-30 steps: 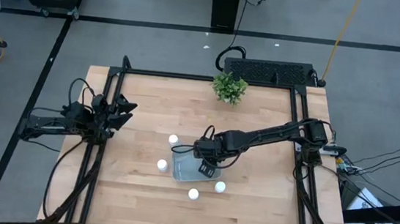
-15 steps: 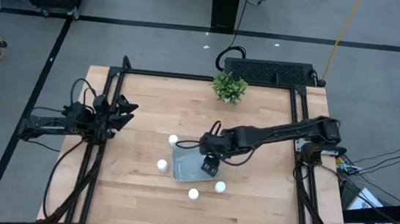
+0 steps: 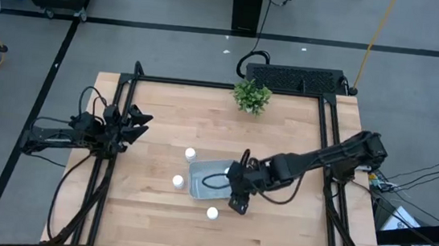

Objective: Pick and place pill bottles into a basket
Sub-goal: Put the white pill bottle into the white bin

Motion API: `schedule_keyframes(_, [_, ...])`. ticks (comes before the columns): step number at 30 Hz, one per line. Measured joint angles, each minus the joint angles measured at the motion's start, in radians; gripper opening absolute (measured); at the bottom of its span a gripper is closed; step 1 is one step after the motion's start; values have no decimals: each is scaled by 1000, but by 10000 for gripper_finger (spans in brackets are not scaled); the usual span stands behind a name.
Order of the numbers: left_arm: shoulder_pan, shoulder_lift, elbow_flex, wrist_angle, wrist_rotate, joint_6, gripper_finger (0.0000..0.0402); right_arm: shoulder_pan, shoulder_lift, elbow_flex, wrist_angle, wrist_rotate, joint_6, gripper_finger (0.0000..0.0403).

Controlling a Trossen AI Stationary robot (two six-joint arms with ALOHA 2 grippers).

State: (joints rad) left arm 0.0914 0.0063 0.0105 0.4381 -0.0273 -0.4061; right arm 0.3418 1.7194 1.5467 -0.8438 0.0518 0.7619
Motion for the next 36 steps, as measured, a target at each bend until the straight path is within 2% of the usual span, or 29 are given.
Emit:
schedule_keyframes(5, [0, 0, 0, 0, 0, -2, 239, 48, 1, 0, -31, 54, 61, 230])
schedule_keyframes(9, [0, 0, 0, -1, 0, -3, 239, 78, 2, 0, -100, 78, 105, 246])
schedule_keyframes(14, [0, 0, 0, -1, -1, -3, 239, 99, 12, 0, -96, 107, 143, 265])
schedule_keyframes(24, [0, 0, 0, -1, 0, -3, 239, 105, 83, 0, -110, 101, 171, 294])
schedule_keyframes(30, [0, 0, 0, -2, 0, -3, 239, 105, 115, -1, -150, 100, 187, 295])
schedule_keyframes(36, [0, 0, 0, -2, 0, -3, 239, 105, 114, -29, -106, 88, 201, 295])
